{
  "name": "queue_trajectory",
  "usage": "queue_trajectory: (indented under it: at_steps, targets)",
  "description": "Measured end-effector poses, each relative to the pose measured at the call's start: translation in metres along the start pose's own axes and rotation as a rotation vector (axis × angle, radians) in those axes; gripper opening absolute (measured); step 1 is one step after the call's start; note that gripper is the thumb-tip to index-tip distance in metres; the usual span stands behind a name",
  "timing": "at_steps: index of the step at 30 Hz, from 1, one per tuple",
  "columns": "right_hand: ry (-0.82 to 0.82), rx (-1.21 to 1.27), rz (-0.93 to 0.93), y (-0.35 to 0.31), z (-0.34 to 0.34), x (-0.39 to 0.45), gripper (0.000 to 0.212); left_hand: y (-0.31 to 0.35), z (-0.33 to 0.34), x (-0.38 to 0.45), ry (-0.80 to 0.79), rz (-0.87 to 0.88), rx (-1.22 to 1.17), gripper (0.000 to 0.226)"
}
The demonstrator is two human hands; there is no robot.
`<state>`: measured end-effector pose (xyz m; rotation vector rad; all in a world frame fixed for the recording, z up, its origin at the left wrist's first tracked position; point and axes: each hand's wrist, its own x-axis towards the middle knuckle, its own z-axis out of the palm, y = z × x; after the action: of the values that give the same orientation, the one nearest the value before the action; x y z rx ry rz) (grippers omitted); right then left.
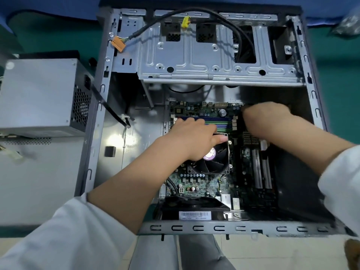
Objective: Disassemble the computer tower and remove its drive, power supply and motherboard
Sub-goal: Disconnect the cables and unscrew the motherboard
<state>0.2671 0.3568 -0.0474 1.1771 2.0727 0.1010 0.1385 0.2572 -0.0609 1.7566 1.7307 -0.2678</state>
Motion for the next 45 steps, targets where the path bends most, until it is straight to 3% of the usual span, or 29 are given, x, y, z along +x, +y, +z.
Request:
queue_trajectory:
  at_steps: [14, 19, 34, 39, 45]
  targets:
    - [0.012, -0.132, -0.008, -0.026, -0.001, -0.003, 0.030, 0.002, -0.001, 0.001, -0.006, -0.017, 0.008, 0.059]
    - [0.029, -0.031, 0.016, -0.004, 0.001, -0.001, 0.033, 0.002, -0.001, 0.001, 0.002, -0.010, 0.006, 0.059]
    - [0.054, -0.104, 0.016, -0.029, 0.002, -0.004, 0.029, 0.002, -0.001, 0.001, -0.001, -0.010, 0.020, 0.058]
    - [-0.019, 0.002, 0.074, -0.003, -0.003, 0.000, 0.037, 0.003, -0.001, 0.000, 0.001, -0.003, 0.016, 0.059]
    - [0.051, -0.114, 0.011, -0.027, 0.000, -0.004, 0.029, 0.002, -0.001, 0.000, -0.003, -0.005, 0.030, 0.058]
